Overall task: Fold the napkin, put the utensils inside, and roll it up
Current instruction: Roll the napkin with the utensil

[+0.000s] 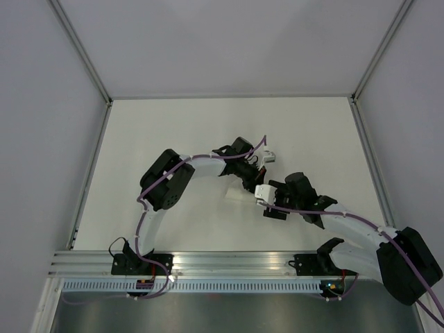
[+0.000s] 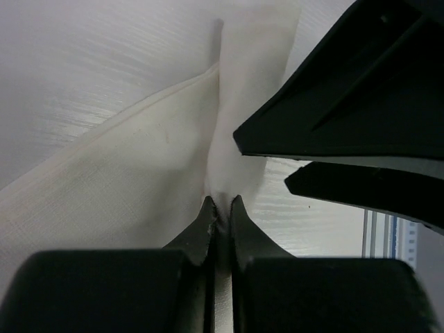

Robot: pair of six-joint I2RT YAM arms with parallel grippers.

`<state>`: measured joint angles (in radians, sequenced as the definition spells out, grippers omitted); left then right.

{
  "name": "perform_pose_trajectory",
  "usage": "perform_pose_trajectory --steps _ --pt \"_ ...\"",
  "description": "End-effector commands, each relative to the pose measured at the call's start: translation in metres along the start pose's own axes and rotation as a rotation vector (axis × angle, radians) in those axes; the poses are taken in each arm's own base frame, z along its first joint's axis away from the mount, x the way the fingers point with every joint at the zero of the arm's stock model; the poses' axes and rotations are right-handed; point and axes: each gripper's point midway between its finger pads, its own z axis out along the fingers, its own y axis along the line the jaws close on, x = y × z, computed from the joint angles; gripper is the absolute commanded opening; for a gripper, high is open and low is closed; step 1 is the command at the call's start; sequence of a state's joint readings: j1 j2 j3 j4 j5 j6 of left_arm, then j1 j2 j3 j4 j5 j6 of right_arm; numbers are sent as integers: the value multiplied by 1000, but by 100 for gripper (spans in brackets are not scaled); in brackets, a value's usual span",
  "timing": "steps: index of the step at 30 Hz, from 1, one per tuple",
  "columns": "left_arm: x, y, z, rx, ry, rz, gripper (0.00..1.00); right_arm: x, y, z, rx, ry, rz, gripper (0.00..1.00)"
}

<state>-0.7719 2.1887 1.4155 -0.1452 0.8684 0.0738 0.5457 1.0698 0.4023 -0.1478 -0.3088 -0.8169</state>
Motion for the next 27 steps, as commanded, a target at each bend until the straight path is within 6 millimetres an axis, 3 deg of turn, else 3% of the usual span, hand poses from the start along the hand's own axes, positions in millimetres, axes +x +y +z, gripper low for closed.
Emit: perform_pose_trajectory --steps 1,5,9,13,14,18,27 --pt "102 13 11 -53 254 -281 2 -2 -18 8 101 7 -55 79" --pt "104 13 10 -36 258 -302 2 3 -15 15 103 24 -85 74" --pt "101 12 9 -17 252 -312 3 7 -10 19 85 43 -91 59" --pt "90 10 5 -12 223 -287 16 13 -5 22 60 68 -89 49" --pt "86 12 3 -17 213 -277 19 13 -5 22 57 67 -90 39" --pt "63 11 -7 -44 158 -226 29 16 0 21 16 99 -88 31" --pt "25 13 -35 -75 47 -171 41 20 14 18 -82 137 -69 27"
